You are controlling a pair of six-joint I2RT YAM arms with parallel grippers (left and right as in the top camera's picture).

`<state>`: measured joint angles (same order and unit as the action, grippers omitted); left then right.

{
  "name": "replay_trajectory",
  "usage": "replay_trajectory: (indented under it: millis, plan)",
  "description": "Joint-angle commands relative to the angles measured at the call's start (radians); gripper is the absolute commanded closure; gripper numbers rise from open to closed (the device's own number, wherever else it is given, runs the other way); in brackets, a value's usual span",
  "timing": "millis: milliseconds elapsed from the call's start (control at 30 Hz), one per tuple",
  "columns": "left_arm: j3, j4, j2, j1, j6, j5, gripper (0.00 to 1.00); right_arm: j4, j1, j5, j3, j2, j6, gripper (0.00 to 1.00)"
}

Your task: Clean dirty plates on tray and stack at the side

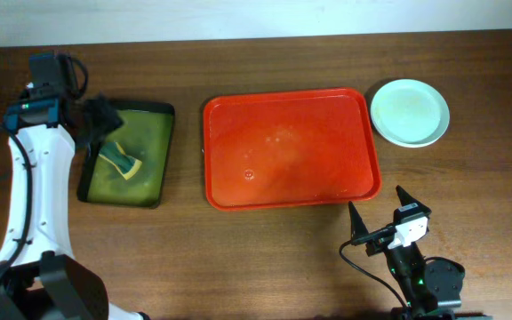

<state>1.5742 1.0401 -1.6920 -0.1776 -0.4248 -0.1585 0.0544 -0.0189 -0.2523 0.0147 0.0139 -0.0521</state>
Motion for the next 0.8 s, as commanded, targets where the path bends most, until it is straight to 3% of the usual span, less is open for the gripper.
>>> replay_trajectory:
  millis: [0, 100, 267, 433, 600, 700, 767]
  plan:
    - [-0.054, 0.126, 0.131, 0.001, 0.091, -0.151, 0.01, 0.001, 0.009, 0.002, -0.009, -0.011, 0.005, 0.02]
    - [-0.271, 0.041, 0.325, 0.001, 0.143, -0.170, 0.00, 0.001, 0.009, 0.002, -0.009, -0.011, 0.005, 0.02]
    - [-0.863, -0.336, 0.972, 0.053, 0.158, -0.151, 0.01, 0.002, 0.009, 0.002, -0.009, -0.011, 0.004, 0.01]
    - [-1.007, -0.343, 1.416, 0.053, 0.158, -0.070, 0.01, 0.001, 0.009, 0.002, -0.009, -0.011, 0.004, 0.02]
    - [-1.116, -0.468, 1.547, 0.053, 0.158, 0.026, 0.01, 0.002, 0.009, 0.002, -0.009, -0.011, 0.004, 0.02]
    - [-1.223, -0.669, 1.587, 0.053, 0.175, 0.109, 0.01, 0.001, 0.009, 0.002, -0.009, -0.011, 0.005, 0.02]
    - [-1.331, -0.877, 1.624, 0.053, 0.302, 0.241, 0.01, 0.002, 0.009, 0.002, -0.009, -0.011, 0.005, 0.02]
